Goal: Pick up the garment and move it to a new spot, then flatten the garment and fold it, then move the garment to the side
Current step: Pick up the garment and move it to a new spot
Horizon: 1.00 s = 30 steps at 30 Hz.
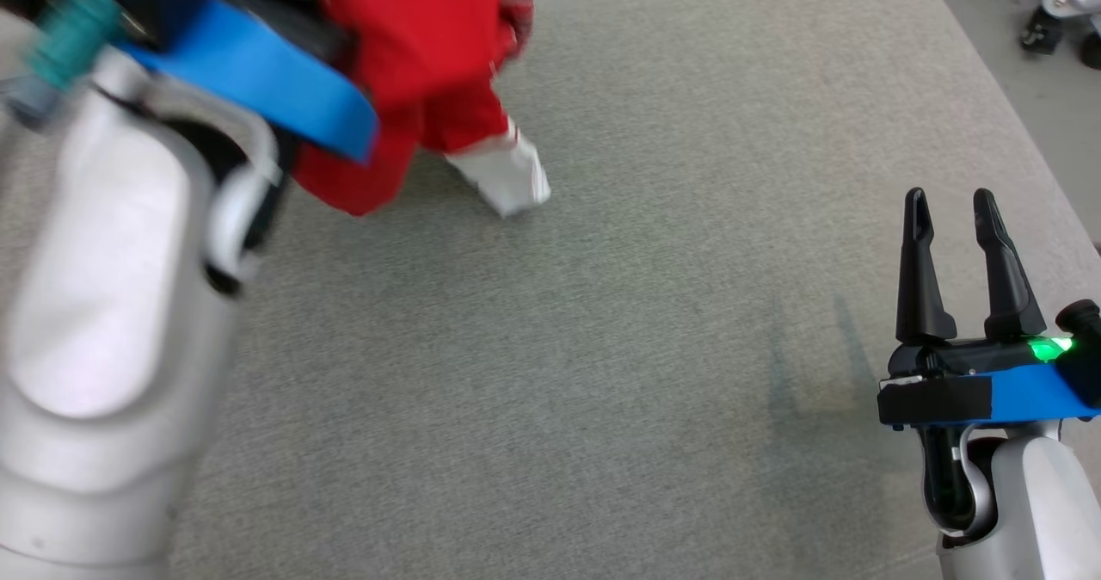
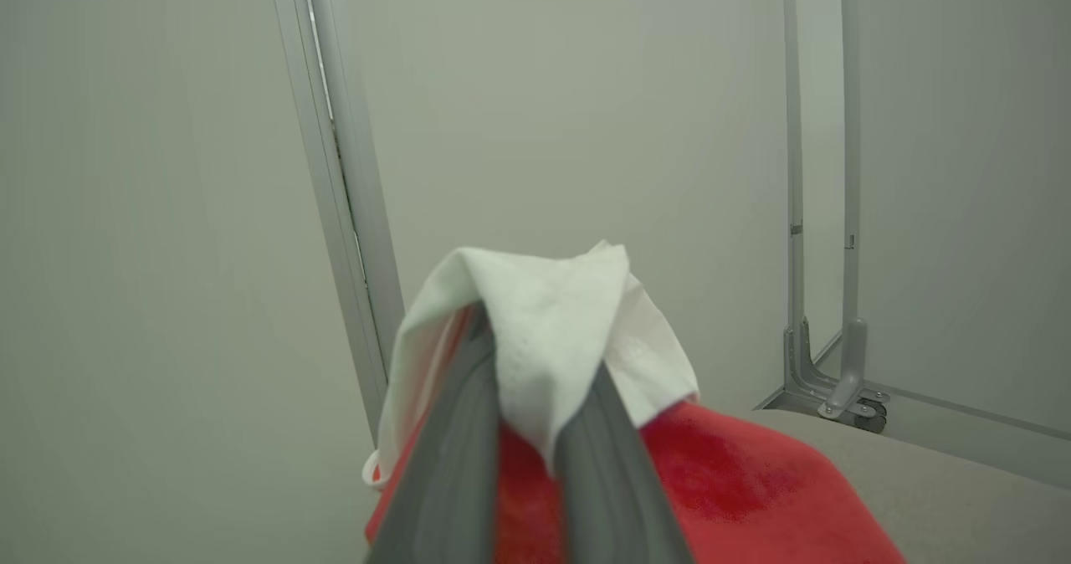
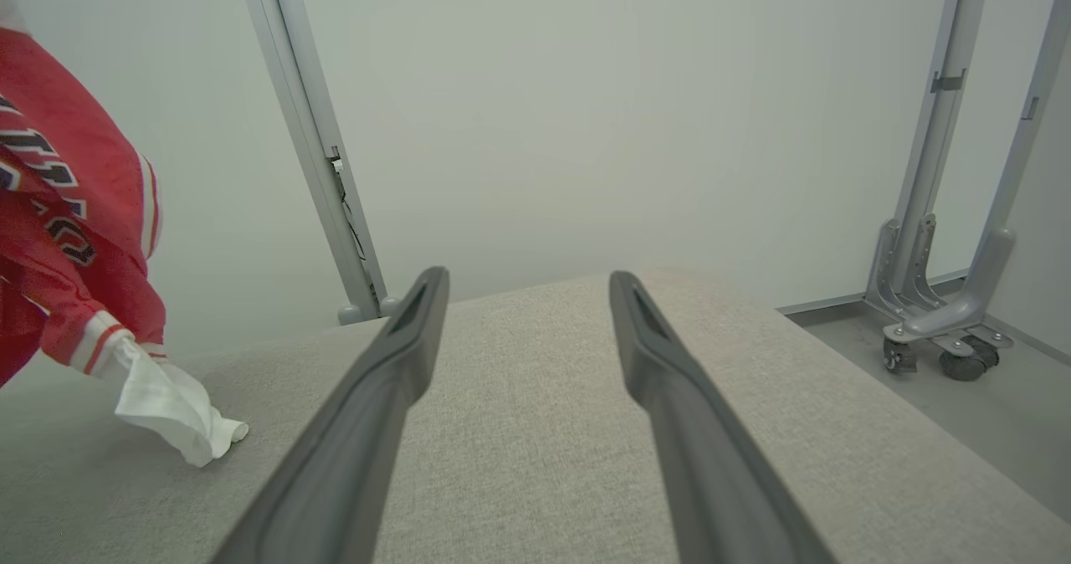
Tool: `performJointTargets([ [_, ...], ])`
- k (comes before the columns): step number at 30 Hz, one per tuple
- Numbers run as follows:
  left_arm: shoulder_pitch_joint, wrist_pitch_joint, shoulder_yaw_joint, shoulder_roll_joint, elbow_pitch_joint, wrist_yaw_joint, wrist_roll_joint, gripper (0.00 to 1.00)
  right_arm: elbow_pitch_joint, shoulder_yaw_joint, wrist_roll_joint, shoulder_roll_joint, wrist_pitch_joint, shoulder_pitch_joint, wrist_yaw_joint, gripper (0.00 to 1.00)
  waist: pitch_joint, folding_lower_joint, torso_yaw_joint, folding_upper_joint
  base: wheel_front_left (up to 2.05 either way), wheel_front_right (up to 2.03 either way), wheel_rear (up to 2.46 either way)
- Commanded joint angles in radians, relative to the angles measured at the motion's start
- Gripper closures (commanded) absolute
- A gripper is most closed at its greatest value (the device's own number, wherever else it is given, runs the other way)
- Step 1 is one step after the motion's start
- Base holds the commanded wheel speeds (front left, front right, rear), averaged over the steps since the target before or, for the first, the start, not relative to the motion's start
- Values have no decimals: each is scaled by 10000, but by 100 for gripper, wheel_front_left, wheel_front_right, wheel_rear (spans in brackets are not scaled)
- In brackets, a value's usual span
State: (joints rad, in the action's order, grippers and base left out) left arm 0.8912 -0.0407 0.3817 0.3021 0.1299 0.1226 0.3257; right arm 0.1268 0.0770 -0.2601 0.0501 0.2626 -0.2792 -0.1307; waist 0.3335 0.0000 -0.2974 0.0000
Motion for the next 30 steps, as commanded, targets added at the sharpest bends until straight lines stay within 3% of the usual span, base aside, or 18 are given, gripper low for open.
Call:
performJointTargets([
  [1, -198, 61, 87, -54, 53, -39, 3, 100, -8, 11, 70, 6, 33, -65, -1, 0, 20, 0, 77, 0, 0, 0, 0],
  [11, -2909, 951, 1306, -854, 1608, -23, 373, 100, -23, 52, 202, 8, 34, -56, -1, 0, -11, 0, 632, 0, 0, 0, 0],
  [18, -3835, 1281, 2518, -1235, 2757, 66, 447, 100, 25, 94, 286, 8, 34, 23, -1, 0, -36, 0, 805, 0, 0, 0, 0],
  [19, -3841, 1369, 2633, -1266, 2876, 72, 415, 76, 32, 99, 297, 8, 34, 28, -1, 0, -57, 0, 835, 0, 0, 0, 0],
  [20, -3806, 1458, 2738, -1301, 2988, 77, 356, 0, 37, 92, 327, 8, 34, 41, -1, 0, -85, 0, 862, 0, 0, 0, 0],
  [30, -3419, 2295, 3579, -1702, 2282, 91, 85, 0, 192, 183, 504, 8, 34, 340, -1, 0, -715, 0, 1380, 0, 0, 0, 0],
])
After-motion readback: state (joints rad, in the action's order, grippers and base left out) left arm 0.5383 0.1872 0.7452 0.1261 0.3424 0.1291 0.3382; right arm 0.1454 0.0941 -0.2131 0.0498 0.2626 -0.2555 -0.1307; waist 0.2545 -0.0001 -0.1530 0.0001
